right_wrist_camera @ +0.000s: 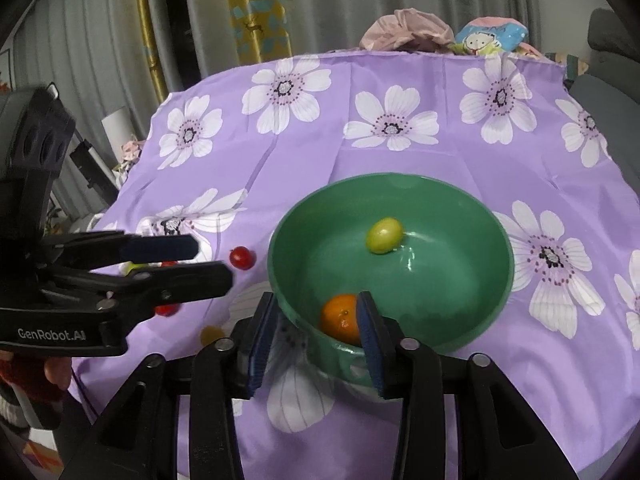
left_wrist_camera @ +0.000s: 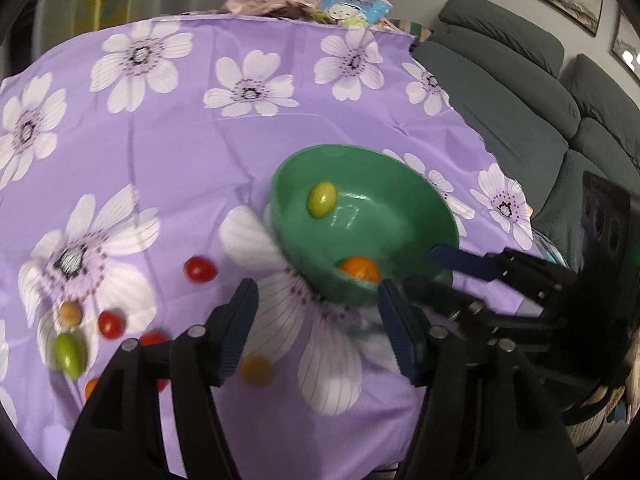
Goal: Organize fruits
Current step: 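Withdraw the right tool and move toward the second orange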
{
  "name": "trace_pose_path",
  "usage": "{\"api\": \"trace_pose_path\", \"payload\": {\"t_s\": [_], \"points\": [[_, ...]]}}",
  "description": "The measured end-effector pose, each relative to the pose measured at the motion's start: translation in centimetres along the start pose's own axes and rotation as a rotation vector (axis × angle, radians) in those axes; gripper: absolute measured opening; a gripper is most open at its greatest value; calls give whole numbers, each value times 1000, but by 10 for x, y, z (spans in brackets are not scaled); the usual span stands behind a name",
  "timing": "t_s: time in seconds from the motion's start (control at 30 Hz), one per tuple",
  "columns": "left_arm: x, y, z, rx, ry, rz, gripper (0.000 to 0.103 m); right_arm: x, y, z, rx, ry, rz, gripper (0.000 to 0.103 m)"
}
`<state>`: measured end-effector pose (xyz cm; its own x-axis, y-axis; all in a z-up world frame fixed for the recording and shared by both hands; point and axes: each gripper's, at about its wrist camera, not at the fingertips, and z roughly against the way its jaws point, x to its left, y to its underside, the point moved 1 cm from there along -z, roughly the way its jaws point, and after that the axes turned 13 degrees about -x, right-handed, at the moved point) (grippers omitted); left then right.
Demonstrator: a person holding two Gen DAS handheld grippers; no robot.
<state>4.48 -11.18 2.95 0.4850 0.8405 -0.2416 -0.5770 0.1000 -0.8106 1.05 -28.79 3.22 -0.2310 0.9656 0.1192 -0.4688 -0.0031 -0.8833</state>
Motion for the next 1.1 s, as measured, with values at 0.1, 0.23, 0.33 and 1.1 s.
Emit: {"api": "trace_pose_path", "payload": {"t_s": [0.1,0.23,0.33,1.1], "points": [[10,13,11,3,-38,15,64,6,1,5,1,-9,13,45],[32,30,29,6,-93,69,67,20,3,7,12,-34,40,55],[50,40,48,-15,-148,103,67,35,5,7,16,-72,64,56],[121,93,99,-3,-246,288,72,116,38,-21,171,-245,183,56]]}}
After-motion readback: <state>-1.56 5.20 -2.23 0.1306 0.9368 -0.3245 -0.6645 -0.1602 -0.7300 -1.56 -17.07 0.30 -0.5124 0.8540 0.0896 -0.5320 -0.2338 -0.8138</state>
